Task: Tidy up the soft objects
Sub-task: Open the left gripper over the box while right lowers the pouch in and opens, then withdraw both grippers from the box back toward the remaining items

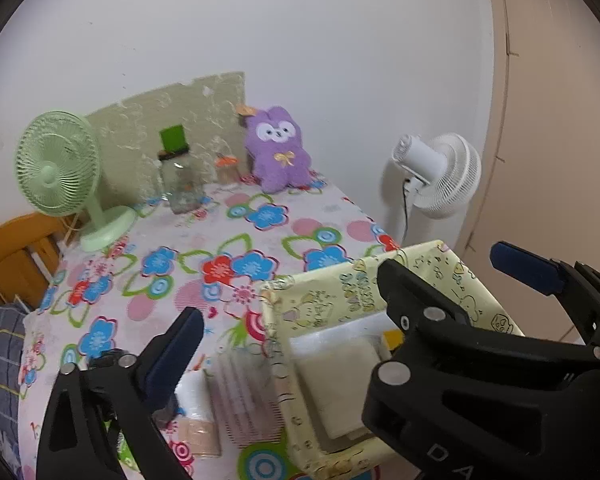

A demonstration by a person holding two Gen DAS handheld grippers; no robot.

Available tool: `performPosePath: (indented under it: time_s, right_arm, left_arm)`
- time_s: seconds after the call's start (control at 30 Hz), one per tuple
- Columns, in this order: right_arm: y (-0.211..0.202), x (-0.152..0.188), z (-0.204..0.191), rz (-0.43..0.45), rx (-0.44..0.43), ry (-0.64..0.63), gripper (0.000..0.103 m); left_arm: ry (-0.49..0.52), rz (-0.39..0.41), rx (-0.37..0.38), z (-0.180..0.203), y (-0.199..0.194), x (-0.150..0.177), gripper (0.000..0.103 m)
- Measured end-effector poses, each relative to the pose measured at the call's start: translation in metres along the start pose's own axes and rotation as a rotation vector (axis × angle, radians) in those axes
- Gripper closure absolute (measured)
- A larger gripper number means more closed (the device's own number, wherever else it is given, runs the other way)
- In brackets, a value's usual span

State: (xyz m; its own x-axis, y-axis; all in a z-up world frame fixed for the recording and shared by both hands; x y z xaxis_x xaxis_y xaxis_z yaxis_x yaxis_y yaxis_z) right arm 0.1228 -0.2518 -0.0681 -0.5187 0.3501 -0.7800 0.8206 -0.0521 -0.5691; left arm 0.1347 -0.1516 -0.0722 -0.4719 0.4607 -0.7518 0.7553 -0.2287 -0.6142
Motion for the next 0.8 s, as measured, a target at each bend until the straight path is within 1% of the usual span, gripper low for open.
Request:
performPosePath:
  time_s: [0.3,0.4,0.57,0.8]
  right_arm:
    - [-0.018,0.011,-0.018,0.017,0.0,-0.01,0.013]
    - [-0.024,0.016,-0.024,0.03,-0.005,-0.017,0.009]
    - [-0.034,0.023,-0.033,0.039,-0.015,-0.028,0.008]
    - [-0.047,0.036,-0.046,0.062,-0.005,-0.072,0.007]
  left_arm:
    - [-0.009,0.019,-0.005,-0.012,-0.021,0.012,0.0]
    - [-0.008,0.025,-0.007,-0.014,-0.028,0.017,0.0]
    - [-0.016,0.032,-0.019,-0.02,-0.039,0.026,0.0]
    - [-0.024,0.043,-0.011,-0.024,-0.051,0.04,0.0]
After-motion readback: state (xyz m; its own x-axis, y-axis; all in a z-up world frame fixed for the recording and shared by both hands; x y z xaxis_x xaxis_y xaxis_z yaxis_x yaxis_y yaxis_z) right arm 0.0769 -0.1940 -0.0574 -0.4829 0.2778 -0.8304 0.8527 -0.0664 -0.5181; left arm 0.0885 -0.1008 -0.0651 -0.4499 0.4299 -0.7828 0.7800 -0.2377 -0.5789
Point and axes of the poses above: each gripper's, at about its wrist camera, not at the fingertips, and y roughly the way its jaws point, z to its right, x to its underside, the point moved 3 cm from there along y, roughly the way its jaws point, and after that the axes turned 15 degrees about y, right-handed, at the moved point
